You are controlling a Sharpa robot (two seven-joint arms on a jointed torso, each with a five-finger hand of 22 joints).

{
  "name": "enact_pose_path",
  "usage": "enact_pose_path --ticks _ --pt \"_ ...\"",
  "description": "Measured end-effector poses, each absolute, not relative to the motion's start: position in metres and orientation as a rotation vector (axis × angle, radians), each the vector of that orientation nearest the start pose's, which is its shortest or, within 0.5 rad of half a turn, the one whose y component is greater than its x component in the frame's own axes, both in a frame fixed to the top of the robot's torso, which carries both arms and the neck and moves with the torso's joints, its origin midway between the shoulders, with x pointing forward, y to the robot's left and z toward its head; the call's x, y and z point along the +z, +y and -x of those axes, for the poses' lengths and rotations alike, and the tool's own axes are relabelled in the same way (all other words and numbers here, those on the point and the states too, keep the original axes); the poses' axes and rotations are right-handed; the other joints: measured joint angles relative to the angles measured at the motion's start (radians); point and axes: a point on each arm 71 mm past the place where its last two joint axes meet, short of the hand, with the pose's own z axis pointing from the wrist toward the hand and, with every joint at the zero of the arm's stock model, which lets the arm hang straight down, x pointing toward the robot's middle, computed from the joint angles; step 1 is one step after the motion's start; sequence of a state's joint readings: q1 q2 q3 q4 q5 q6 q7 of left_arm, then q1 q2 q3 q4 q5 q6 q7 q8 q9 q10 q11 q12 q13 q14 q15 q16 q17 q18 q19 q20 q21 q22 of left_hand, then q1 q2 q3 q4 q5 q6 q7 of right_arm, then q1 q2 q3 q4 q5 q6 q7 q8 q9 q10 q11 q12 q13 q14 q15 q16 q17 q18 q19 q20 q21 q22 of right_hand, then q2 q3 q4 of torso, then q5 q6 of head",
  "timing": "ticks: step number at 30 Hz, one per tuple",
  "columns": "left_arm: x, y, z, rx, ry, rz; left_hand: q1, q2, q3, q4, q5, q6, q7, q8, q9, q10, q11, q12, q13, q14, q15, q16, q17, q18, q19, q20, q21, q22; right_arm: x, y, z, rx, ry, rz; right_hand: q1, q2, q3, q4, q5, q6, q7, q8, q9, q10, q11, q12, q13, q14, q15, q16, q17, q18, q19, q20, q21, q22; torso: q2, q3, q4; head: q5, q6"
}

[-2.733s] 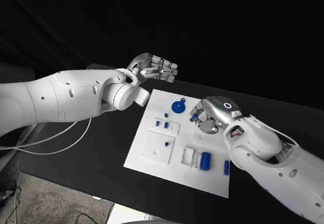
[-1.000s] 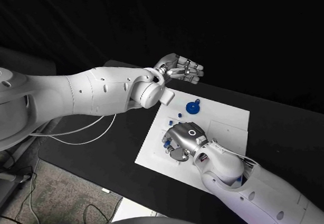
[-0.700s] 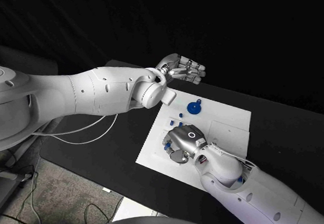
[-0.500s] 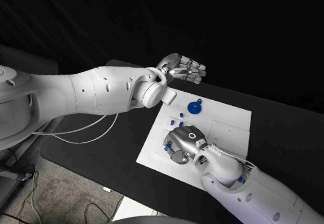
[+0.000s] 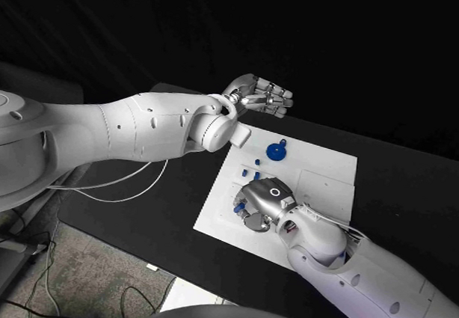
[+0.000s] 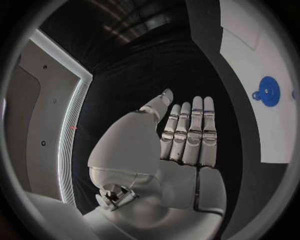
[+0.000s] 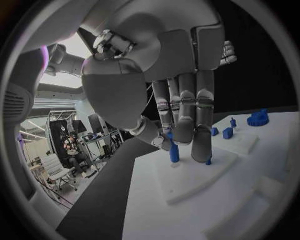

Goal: Assemble the parts on the task board

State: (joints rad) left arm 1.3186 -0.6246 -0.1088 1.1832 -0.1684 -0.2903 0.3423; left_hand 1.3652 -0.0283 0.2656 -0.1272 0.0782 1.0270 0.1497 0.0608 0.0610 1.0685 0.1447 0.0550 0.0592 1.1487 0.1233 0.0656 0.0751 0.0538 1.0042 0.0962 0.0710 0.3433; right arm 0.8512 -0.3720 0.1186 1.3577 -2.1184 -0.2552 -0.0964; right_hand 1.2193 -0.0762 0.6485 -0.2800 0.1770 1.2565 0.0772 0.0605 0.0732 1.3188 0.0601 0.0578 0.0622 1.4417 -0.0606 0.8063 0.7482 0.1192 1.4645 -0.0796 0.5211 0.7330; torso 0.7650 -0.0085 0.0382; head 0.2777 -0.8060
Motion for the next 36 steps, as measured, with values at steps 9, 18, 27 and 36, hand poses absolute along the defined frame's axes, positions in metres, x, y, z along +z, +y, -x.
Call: enact_pose_path --ticks 9,18,27,36 --pt "-0.1570 0.1960 -0.5608 -1.372 1.445 0.867 0.000 0.000 -0.002 -0.002 0.000 0.000 0.000 0.000 0.000 0.000 0.000 0.000 0.000 0.000 0.000 0.000 0.000 0.000 0.000 0.000 0.000 -0.001 -0.2784 0.0007 -0.4142 0.768 1.516 0.676 0.001 0.001 0.000 0.000 -0.003 0.000 0.000 -0.002 0.001 -0.002 -0.002 0.000 0.000 0.000 0.000 0.000 0.000 0.000 0.000 0.000 0.000 0.001 0.000 0.0006 -0.0001 0.002 -0.002" --pt "-0.1572 0.1963 -0.5609 -1.372 1.445 0.868 -0.004 0.004 -0.007 -0.007 0.000 0.000 0.000 0.000 0.000 0.000 0.000 0.000 0.000 0.000 0.000 0.000 0.000 0.000 0.004 0.004 0.000 -0.006 -0.2794 -0.0014 -0.4124 0.768 1.519 0.675 0.001 0.001 -0.001 -0.001 -0.004 0.000 0.000 -0.002 0.001 -0.002 -0.002 -0.001 0.000 0.000 0.000 0.000 0.000 0.000 0.001 -0.004 0.000 0.001 0.000 0.0007 -0.0008 0.000 -0.003" --pt "-0.1572 0.1967 -0.5609 -1.372 1.446 0.868 -0.004 0.004 -0.007 -0.007 0.000 0.000 0.000 0.000 0.000 0.000 0.000 0.000 0.000 0.000 0.000 0.000 0.000 0.000 0.004 0.004 0.000 -0.006 -0.2796 -0.0016 -0.4119 0.768 1.520 0.673 0.001 0.001 -0.002 -0.002 -0.004 0.000 0.000 -0.003 0.001 0.001 0.001 -0.003 0.000 0.002 0.002 0.000 0.000 0.000 0.001 -0.004 0.000 0.002 0.000 0.0001 -0.0013 -0.002 -0.003" --pt "-0.1573 0.1966 -0.5608 -1.373 1.448 0.868 -0.003 0.003 -0.007 -0.007 0.000 0.000 0.000 0.000 0.000 0.000 0.000 0.000 0.000 0.000 0.000 0.000 0.000 0.000 0.004 0.004 0.000 -0.009 -0.2801 -0.0030 -0.4125 0.762 1.525 0.672 0.001 0.001 -0.003 -0.003 -0.007 -0.001 0.000 0.000 0.001 0.001 0.001 0.000 0.000 0.002 0.002 0.000 0.000 0.000 0.000 -0.004 0.000 0.002 0.000 0.0001 -0.0013 -0.005 -0.002"
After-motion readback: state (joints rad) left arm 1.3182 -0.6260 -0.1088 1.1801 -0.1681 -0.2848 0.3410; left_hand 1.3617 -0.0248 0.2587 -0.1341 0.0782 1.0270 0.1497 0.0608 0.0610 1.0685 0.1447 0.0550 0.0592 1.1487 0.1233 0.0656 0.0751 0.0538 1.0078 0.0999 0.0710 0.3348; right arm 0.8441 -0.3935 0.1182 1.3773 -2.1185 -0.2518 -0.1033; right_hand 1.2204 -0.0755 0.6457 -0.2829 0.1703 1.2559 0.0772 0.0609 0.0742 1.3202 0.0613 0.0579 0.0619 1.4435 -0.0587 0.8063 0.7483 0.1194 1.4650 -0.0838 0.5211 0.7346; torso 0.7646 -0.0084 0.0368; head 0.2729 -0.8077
